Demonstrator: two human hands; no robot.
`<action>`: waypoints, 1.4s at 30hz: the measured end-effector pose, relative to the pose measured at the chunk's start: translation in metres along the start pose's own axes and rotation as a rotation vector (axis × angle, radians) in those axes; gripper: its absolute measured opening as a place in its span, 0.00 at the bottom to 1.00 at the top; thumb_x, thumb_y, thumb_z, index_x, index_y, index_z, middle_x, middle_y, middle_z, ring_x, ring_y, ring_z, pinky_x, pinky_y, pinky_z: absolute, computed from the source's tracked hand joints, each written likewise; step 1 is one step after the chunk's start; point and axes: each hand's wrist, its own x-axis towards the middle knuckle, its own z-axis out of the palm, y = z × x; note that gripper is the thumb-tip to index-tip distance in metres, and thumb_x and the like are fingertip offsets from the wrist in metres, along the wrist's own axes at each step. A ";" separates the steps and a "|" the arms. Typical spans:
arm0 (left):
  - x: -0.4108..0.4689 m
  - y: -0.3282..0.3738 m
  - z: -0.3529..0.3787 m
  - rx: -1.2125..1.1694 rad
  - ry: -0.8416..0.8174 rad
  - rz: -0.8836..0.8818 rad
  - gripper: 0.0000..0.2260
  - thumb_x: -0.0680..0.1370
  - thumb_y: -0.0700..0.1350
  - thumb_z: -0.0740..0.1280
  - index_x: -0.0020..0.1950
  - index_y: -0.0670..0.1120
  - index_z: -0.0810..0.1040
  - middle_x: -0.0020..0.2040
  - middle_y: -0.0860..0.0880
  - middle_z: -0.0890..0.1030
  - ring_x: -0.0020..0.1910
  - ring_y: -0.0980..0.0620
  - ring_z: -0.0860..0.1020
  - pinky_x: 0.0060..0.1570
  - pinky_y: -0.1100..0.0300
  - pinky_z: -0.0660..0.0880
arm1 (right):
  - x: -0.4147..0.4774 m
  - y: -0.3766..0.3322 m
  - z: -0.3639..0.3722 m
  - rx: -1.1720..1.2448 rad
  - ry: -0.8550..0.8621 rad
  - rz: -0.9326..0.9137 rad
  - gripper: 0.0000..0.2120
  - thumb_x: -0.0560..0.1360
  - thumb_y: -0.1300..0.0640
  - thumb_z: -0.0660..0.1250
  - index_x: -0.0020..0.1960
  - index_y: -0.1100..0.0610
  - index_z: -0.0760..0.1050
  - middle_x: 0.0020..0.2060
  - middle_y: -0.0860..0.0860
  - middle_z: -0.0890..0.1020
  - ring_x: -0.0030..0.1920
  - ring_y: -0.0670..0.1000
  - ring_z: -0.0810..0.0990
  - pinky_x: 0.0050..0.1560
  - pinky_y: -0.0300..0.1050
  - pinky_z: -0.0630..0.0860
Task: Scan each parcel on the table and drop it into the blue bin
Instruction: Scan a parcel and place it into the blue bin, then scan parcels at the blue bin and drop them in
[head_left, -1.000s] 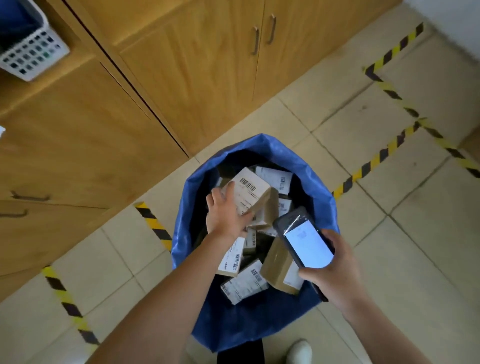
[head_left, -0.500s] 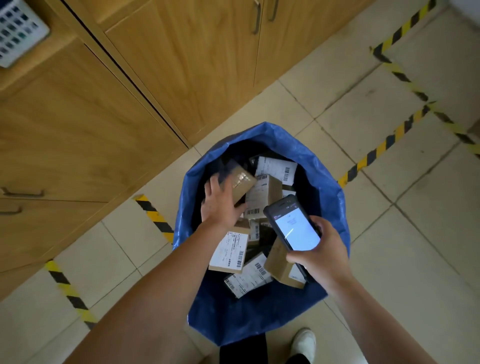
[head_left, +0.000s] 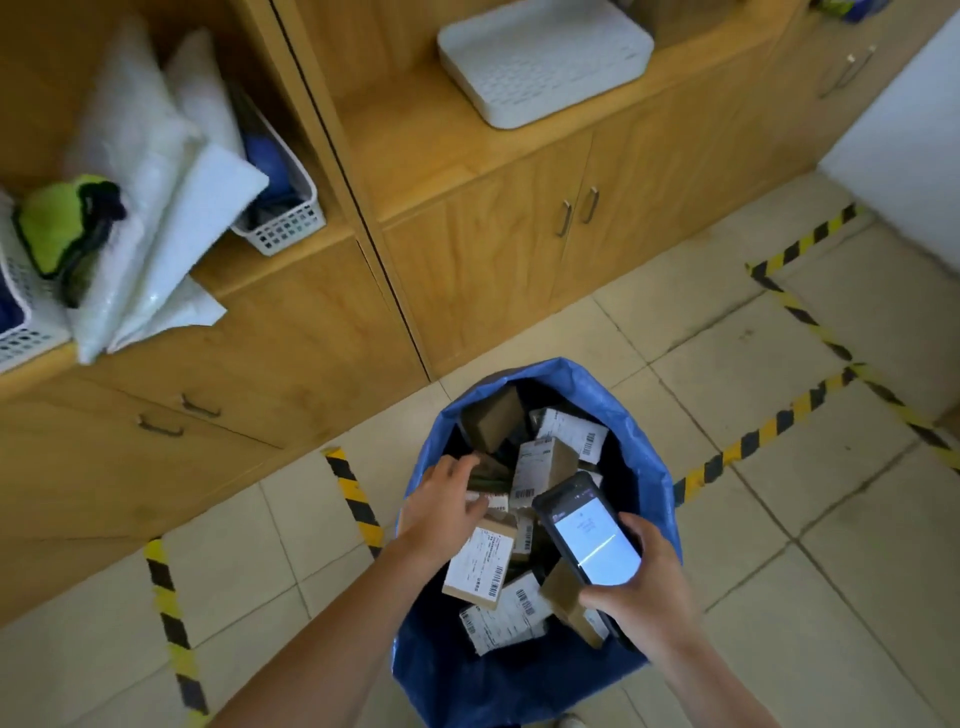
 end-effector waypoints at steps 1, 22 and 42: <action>-0.011 0.001 -0.006 -0.004 0.016 -0.014 0.22 0.78 0.55 0.64 0.71 0.53 0.65 0.63 0.50 0.73 0.61 0.50 0.73 0.54 0.52 0.76 | -0.007 0.000 -0.002 -0.014 -0.009 -0.024 0.43 0.56 0.57 0.77 0.69 0.49 0.65 0.60 0.47 0.73 0.62 0.52 0.72 0.61 0.60 0.71; -0.504 -0.007 0.012 -0.225 0.653 -0.903 0.15 0.77 0.55 0.63 0.63 0.56 0.72 0.55 0.57 0.76 0.55 0.57 0.76 0.51 0.60 0.74 | -0.245 0.004 0.070 -0.443 -0.701 -0.816 0.40 0.52 0.55 0.73 0.63 0.46 0.67 0.54 0.47 0.75 0.55 0.51 0.74 0.54 0.48 0.74; -0.988 0.128 0.313 -0.570 1.081 -1.937 0.14 0.77 0.53 0.65 0.62 0.53 0.73 0.58 0.56 0.74 0.59 0.58 0.75 0.53 0.61 0.74 | -0.633 0.274 0.245 -1.183 -1.362 -1.311 0.45 0.48 0.49 0.72 0.64 0.42 0.65 0.56 0.42 0.72 0.55 0.44 0.75 0.62 0.47 0.71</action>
